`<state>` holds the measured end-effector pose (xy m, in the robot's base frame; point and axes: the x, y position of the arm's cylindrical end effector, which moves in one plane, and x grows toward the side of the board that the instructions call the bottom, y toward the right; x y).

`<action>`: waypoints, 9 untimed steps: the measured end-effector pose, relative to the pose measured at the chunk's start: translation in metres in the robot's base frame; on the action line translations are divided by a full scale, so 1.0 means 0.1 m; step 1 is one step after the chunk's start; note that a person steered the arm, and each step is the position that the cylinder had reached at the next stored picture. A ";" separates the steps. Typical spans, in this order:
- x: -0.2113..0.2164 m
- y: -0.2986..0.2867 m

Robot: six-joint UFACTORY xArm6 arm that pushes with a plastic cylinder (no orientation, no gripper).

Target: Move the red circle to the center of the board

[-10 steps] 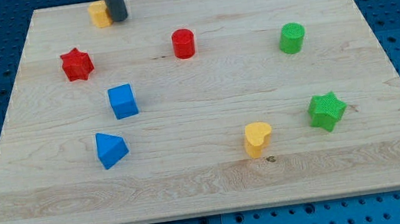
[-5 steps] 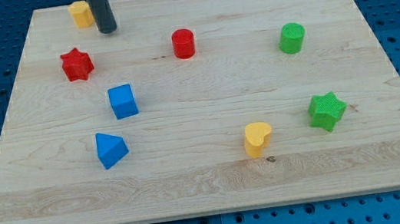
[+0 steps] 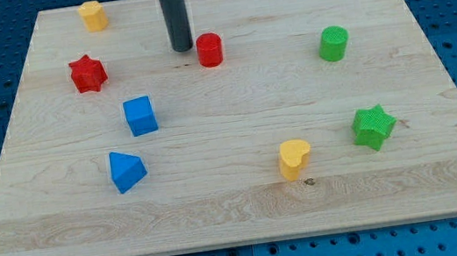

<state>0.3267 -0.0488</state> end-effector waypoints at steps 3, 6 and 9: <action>0.26 0.68; 0.54 0.68; 0.68 0.56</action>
